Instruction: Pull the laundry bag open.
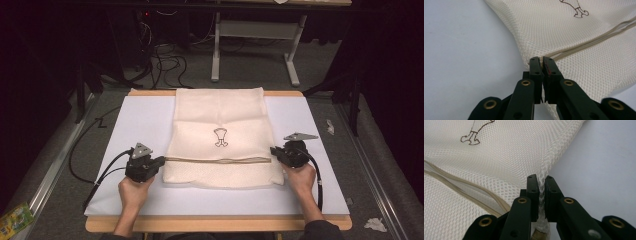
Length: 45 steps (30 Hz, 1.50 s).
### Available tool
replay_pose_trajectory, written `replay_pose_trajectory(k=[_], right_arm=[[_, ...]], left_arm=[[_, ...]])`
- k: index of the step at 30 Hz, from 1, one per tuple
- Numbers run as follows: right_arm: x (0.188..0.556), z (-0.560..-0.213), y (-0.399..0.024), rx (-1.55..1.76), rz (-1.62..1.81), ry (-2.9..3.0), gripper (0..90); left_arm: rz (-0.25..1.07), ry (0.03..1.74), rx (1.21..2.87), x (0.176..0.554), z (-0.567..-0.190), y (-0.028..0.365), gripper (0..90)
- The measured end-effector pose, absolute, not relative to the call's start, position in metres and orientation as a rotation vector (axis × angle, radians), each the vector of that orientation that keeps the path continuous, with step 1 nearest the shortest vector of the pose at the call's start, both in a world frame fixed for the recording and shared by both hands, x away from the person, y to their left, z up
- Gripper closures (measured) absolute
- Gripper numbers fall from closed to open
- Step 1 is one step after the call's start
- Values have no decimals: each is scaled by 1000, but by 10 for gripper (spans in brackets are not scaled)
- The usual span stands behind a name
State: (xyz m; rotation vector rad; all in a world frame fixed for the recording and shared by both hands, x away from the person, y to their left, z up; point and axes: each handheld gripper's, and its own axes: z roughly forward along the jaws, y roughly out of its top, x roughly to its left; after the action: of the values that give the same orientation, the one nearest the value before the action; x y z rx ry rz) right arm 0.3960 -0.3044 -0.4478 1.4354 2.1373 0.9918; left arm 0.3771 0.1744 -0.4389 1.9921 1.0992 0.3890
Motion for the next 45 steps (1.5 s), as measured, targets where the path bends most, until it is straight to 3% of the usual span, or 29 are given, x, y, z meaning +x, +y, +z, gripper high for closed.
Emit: replay_pose_trajectory(k=[12,19,34,45], right_arm=[[392,-449,-305,1440,1005,2137,795],[390,-448,-307,1441,997,2126,691],[365,-418,-320,1376,1155,1981,619],[348,-406,-342,1364,1221,1887,609]], left_arm=[[388,1093,1990,379,-440,174,863],[403,1078,1972,376,-438,175,853],[486,1038,1835,370,-421,190,632],[560,1058,1734,361,-409,213,587]])
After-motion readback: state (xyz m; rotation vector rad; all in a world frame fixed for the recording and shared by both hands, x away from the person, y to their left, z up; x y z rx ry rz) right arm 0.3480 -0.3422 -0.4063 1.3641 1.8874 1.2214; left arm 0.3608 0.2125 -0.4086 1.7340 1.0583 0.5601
